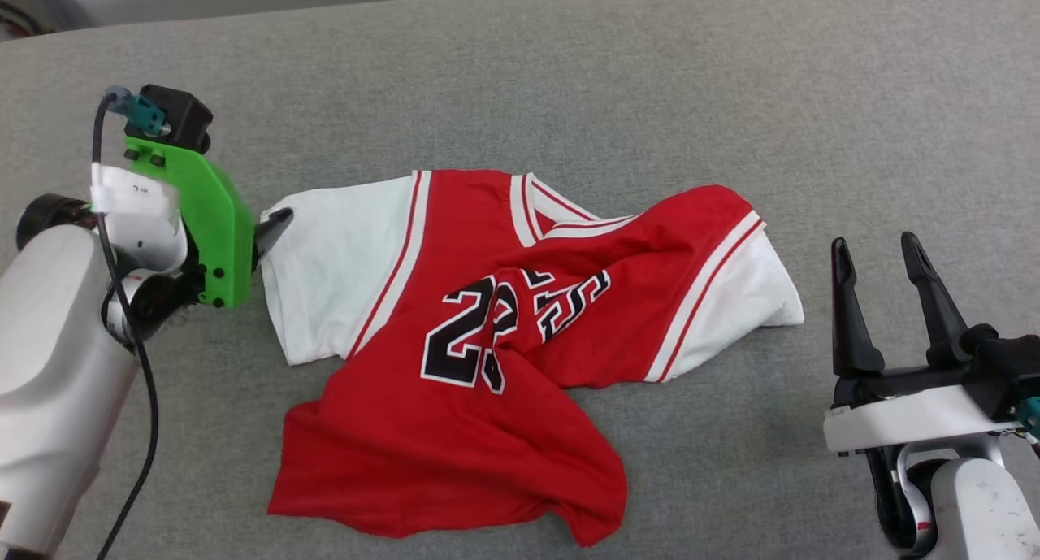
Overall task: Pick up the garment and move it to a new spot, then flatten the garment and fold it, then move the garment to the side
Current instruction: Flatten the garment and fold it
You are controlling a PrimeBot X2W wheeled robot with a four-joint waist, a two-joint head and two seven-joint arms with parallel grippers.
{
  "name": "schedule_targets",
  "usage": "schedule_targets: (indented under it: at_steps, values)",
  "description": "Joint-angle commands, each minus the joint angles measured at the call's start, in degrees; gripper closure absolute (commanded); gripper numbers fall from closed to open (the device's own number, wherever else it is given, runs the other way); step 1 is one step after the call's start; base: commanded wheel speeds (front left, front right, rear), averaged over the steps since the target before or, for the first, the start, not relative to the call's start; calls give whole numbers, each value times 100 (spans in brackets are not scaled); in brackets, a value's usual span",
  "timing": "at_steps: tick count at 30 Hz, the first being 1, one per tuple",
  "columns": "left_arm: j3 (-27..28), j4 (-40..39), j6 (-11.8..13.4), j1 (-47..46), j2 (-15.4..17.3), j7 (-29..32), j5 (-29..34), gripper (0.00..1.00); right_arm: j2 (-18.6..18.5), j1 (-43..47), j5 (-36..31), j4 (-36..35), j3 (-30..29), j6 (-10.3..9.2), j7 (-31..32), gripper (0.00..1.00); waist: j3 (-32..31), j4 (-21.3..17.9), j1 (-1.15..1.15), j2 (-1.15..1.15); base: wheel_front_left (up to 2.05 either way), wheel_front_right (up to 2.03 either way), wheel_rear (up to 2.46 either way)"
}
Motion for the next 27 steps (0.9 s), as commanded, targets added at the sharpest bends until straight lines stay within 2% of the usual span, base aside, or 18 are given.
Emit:
schedule_targets:
  at_steps: [1, 8, 11, 12, 15, 21, 27]
  values:
    - [-60, 191, -15, -161, 95, 124, 1, 0, 2, -126, 27, -39, 25, -4, -27, 0, 350, -356, -1, 0, 0, 0, 0]
    - [-262, 936, -15, -337, 249, 152, 233, 0, 12, -185, 67, -53, 70, -4, -27, 0, 481, -502, -1, 0, 0, 0, 0]
    - [-281, 1198, -15, -302, 184, 155, 167, 0, 14, -186, 97, -57, 58, -4, -27, 0, 491, -508, -1, 0, 0, 0, 0]
    - [-354, 1265, -15, -270, 151, 211, 109, 100, 14, -180, 105, -52, 34, -4, -27, 0, 484, -486, -1, 0, 0, 0, 0]
    - [-307, 1312, -7, -308, 137, -41, 73, 100, 15, -186, 96, -39, 20, -4, -27, 0, 451, -421, -1, 0, 0, 0, 0]
    - [26, 1578, 177, -435, 103, -963, 60, 100, 15, -171, 22, 28, 37, -4, -27, 0, 235, -262, -1, 0, 0, 0, 0]
    - [326, 1945, 289, -355, 212, -1540, -70, 100, 15, -80, -59, 79, 16, -4, -27, 0, -44, -71, -1, 0, 0, 0, 0]
